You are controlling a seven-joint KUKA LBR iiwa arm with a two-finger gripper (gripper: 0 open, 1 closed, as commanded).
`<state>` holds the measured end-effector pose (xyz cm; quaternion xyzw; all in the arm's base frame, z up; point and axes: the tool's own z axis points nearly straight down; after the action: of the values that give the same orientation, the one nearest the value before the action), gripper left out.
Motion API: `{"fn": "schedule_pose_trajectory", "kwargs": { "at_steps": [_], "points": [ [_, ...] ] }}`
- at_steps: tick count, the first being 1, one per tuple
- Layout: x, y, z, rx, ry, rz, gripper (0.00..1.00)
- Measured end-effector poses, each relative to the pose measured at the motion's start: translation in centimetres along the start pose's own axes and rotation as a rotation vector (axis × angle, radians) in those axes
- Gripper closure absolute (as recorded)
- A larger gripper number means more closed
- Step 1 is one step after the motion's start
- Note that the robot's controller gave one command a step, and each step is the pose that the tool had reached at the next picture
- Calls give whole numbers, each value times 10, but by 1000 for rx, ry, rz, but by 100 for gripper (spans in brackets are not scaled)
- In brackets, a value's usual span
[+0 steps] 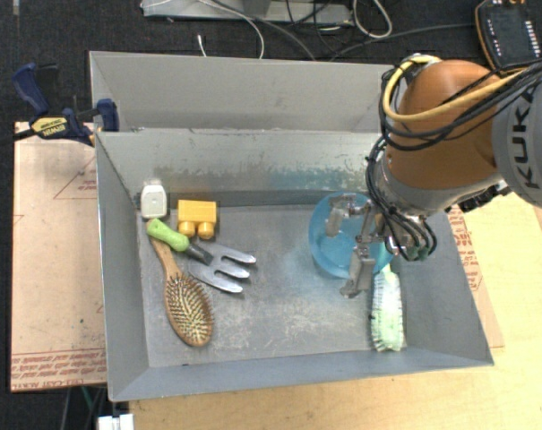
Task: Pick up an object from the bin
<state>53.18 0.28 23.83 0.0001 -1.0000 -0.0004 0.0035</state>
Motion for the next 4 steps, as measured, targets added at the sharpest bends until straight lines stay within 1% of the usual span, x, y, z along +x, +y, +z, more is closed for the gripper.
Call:
{"fn": "schedule_pose_trajectory", "kwargs": {
  "at_steps": [1,2,3,4],
  "points": [
    [-1,0,-5,0,-8,0,0],
    [-57,-82,159,-2,-10,173,0],
    [-95,-77,166,-8,-23,552,0],
    [-67,-85,173,-3,-11,224,0]
  ]
}}
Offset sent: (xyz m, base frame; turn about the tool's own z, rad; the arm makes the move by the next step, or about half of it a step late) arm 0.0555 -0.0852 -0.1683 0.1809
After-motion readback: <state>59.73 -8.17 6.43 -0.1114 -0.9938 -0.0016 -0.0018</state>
